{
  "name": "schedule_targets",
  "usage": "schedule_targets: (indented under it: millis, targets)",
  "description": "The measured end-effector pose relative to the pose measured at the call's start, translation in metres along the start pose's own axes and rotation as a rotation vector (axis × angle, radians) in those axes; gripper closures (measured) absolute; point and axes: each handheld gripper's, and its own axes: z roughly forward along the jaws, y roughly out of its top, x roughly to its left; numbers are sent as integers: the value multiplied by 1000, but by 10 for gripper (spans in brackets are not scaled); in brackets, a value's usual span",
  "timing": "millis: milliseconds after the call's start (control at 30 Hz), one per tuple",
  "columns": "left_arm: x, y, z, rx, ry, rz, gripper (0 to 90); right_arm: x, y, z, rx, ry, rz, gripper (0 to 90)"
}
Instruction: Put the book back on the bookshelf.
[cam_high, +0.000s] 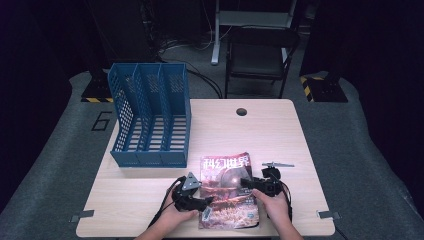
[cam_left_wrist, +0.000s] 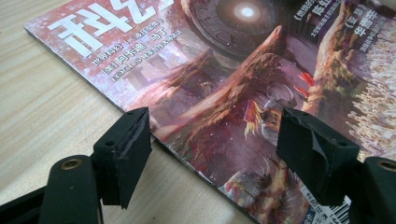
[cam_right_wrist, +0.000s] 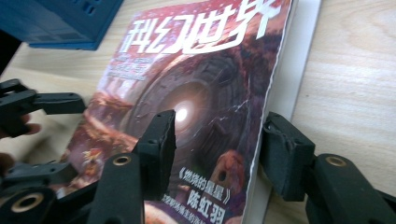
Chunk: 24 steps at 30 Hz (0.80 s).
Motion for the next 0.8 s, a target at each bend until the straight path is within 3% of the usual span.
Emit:
schedule_targets:
  millis: [100, 267, 467, 633, 800]
  targets:
    - [0, 0, 0, -2, 2, -1, 259, 2, 0, -2, 9, 21, -10, 510]
    - [1, 1, 1, -4, -6, 3, 261, 6, -2, -7, 51, 24, -71, 535]
    - [1, 1, 0, 3, -16, 2, 262, 1, -1, -1, 63, 56, -34, 557]
    - [1, 1, 1, -1, -11, 1, 262, 7, -1, 5, 73, 51, -64, 561]
    - [1, 1, 0, 3, -16, 1, 262, 7, -1, 7, 99, 65, -73, 621]
